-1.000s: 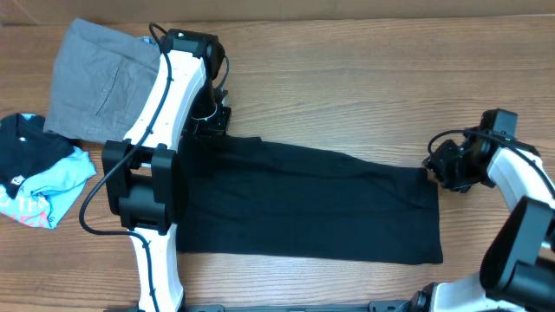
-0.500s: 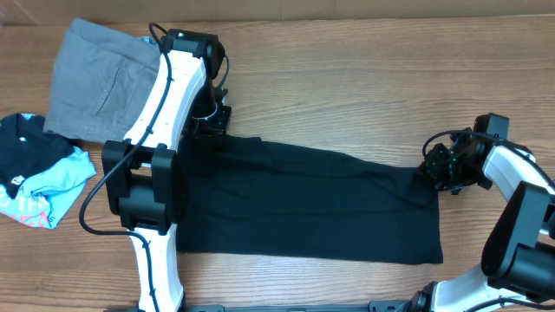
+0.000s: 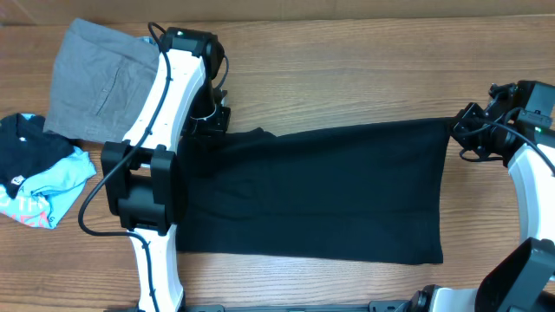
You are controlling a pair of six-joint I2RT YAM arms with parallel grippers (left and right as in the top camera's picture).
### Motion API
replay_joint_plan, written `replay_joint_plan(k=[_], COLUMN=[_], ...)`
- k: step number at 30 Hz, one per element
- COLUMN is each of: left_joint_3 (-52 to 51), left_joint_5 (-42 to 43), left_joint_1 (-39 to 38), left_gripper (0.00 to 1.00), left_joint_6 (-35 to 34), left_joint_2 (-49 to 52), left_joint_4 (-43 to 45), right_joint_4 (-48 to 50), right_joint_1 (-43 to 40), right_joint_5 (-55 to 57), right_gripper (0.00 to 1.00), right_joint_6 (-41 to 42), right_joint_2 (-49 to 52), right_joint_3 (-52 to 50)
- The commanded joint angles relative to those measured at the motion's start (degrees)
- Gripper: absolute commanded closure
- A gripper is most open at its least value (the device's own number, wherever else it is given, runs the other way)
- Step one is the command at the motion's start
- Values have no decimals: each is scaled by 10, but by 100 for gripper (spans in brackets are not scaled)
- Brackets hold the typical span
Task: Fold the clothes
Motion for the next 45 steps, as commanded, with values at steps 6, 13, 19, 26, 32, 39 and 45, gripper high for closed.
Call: replay_joint_plan(k=[6, 13, 19, 26, 32, 39, 45], left_joint_3=[-37, -172, -275, -330, -335, -332, -284], left_joint_5=[-5, -3, -3, -6, -8, -8, 0], left_joint_1=[-4, -15, -32, -35, -35, -35, -35], left_gripper=[96, 96, 96, 96, 92, 47, 44], left_joint_6=[1, -14, -15, -15, -15, -15, -17], left_joint_2=[-120, -139, -139, -139, -139, -139, -153], left_joint_4=[-3, 0, 30, 36, 39, 45, 52], right_joint_4=[-69, -241, -330, -345, -350, -332, -261], right_joint_1=[-4, -4, -4, -4, -4, -12, -51], right_joint_5=[13, 137, 255, 255, 252, 218, 176], right_gripper=[96, 96, 96, 96, 94, 9, 4], right_joint_6=[9, 51, 90, 88, 88, 89, 101], right_joint_2=[-19, -26, -26, -26, -26, -26, -25], right_joint_3=[7, 7, 5, -35, -62, -64, -66])
